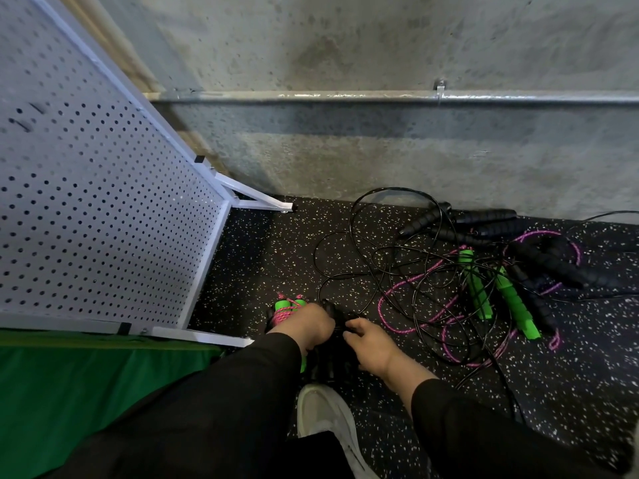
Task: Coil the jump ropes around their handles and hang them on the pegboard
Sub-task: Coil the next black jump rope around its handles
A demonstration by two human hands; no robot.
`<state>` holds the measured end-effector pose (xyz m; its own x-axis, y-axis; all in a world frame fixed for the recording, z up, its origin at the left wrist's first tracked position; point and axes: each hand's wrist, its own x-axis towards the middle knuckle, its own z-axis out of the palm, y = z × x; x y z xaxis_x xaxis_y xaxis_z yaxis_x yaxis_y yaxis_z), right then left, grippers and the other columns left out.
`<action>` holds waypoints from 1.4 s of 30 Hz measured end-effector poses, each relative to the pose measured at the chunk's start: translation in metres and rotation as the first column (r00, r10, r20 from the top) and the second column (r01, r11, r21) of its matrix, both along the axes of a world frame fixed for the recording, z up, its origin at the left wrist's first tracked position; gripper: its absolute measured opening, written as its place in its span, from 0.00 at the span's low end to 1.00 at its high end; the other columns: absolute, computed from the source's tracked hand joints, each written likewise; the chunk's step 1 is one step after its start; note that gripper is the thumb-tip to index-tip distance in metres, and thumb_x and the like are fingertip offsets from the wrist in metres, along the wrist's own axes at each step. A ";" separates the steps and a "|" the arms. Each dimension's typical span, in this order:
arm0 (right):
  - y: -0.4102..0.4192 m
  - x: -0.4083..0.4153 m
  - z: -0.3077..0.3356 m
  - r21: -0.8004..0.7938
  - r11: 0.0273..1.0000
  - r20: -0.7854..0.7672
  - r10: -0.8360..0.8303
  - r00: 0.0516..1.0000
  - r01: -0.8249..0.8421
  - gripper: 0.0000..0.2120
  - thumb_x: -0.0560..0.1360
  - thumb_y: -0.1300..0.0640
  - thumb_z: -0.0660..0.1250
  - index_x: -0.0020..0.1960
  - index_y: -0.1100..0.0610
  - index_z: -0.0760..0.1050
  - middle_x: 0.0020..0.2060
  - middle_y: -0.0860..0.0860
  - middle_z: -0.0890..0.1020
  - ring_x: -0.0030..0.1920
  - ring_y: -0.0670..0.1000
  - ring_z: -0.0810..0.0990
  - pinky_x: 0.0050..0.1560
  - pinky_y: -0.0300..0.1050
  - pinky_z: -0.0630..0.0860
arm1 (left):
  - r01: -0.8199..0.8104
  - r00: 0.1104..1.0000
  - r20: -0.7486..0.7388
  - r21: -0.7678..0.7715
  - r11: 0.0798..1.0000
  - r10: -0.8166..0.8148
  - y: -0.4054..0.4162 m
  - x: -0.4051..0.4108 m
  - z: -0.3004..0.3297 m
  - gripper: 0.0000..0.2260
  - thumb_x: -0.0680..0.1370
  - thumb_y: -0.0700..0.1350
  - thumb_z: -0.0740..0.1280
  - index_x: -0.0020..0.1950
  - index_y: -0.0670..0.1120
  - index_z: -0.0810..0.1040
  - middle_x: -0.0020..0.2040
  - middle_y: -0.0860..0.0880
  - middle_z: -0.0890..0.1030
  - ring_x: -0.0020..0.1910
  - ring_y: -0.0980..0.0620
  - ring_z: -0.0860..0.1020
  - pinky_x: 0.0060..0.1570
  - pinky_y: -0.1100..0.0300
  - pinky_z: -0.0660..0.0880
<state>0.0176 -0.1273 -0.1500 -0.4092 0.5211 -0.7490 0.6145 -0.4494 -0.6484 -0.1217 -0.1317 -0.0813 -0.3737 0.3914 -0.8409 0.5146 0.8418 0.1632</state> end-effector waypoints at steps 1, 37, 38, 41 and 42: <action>0.000 0.001 0.000 -0.006 1.000 0.001 -0.001 1.000 0.001 0.19 0.83 0.53 0.63 0.73 0.55 0.70 0.60 0.53 0.79 0.51 0.49 0.80 0.50 0.45 0.78 | 0.027 0.999 -0.032 0.002 1.000 -0.027 -0.001 0.000 -0.004 0.17 0.85 0.44 0.58 0.69 0.38 0.76 0.67 0.39 0.78 0.66 0.40 0.77 0.62 0.52 0.75; 0.132 0.202 0.063 0.697 0.714 0.333 -0.247 0.910 -0.061 0.13 0.83 0.54 0.63 0.62 0.58 0.78 0.57 0.57 0.81 0.56 0.58 0.80 0.56 0.49 0.75 | 0.505 0.862 -0.260 0.509 0.698 -0.434 0.098 0.122 0.033 0.14 0.83 0.48 0.59 0.62 0.48 0.80 0.57 0.46 0.83 0.56 0.44 0.80 0.56 0.50 0.77; 0.141 0.216 0.058 0.699 0.707 0.374 -0.232 0.898 -0.108 0.13 0.82 0.54 0.63 0.63 0.59 0.78 0.58 0.58 0.80 0.56 0.60 0.79 0.57 0.51 0.75 | 0.521 0.852 -0.265 0.506 0.688 -0.451 0.102 0.128 0.031 0.14 0.83 0.48 0.59 0.62 0.47 0.80 0.57 0.46 0.82 0.56 0.43 0.80 0.56 0.49 0.77; 0.167 0.245 0.042 0.603 0.737 0.569 -0.129 0.812 -0.305 0.18 0.82 0.54 0.62 0.70 0.57 0.73 0.67 0.61 0.74 0.64 0.64 0.74 0.64 0.59 0.74 | 0.548 0.834 -0.274 0.500 0.671 -0.478 0.113 0.142 0.023 0.13 0.83 0.47 0.60 0.61 0.46 0.80 0.57 0.44 0.82 0.56 0.42 0.80 0.56 0.49 0.77; 0.174 0.251 0.037 0.538 0.760 0.630 -0.075 0.773 -0.365 0.19 0.82 0.53 0.61 0.72 0.54 0.71 0.71 0.60 0.70 0.68 0.65 0.70 0.66 0.63 0.72 | 0.552 0.832 -0.274 0.501 0.667 -0.482 0.117 0.146 0.020 0.13 0.83 0.47 0.60 0.62 0.46 0.80 0.57 0.44 0.82 0.57 0.42 0.80 0.56 0.49 0.77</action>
<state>0.2689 0.0463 -0.1134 -0.1176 0.9105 -0.3965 0.9755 0.0312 -0.2179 0.0247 -0.0144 -0.0608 -0.0454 0.9191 -0.3914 0.8829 0.2202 0.4147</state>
